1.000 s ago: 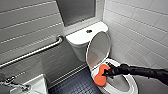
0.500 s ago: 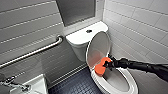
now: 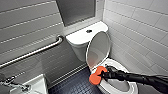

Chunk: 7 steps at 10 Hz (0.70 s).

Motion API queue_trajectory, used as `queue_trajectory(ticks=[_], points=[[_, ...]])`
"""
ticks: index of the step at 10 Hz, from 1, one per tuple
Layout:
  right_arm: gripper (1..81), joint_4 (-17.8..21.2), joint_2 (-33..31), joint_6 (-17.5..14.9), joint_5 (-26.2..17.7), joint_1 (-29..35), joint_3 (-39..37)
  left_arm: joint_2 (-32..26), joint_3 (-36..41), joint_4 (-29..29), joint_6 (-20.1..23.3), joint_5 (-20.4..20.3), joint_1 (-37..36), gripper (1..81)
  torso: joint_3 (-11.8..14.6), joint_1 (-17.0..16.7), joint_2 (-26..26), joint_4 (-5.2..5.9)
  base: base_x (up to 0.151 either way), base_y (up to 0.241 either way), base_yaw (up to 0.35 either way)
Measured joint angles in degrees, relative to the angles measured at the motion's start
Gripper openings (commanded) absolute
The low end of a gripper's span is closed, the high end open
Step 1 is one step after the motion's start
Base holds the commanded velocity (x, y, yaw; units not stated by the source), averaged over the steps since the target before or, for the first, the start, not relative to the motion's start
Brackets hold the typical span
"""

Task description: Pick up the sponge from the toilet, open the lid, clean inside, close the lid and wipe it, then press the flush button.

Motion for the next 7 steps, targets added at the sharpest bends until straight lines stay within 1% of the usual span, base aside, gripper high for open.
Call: queue_trajectory(ticks=[2, 4, 5, 7], points=[[1.0, -0.02, -0.34, 0.11, 2.84, -2.15, 0.66, 0.0, 0.0, 0.0, 0.0, 0.02, 0.0, 81.1, 0.0, 0.0, 0.0, 0.0, 0.0, 0.0, 0.0], [1.0, -0.29, -2.49, 0.11, 2.62, -3.97, 4.43, 0.0, 0.0, 0.02, 0.01, 0.02, 0.0, 81.1, 0.0, 0.0, 0.0, 0.0, 0.0, 0.0, 0.0], [1.0, -0.41, -4.41, 0.11, 2.35, -4.61, 6.89, 0.0, 0.0, 0.0, 0.01, 0.02, 0.0, 81.1, 0.0, 0.0, 0.0, 0.0, 0.0, 0.0, 0.0], [1.0, -0.77, -10.45, 0.12, 2.99, -6.53, 11.08, 0.0, 0.0, 0.02, 0.01, 0.0, 0.0, 81.1, 0.0, 0.0, 0.0, 0.0, 0.0, 0.0, 0.0]])
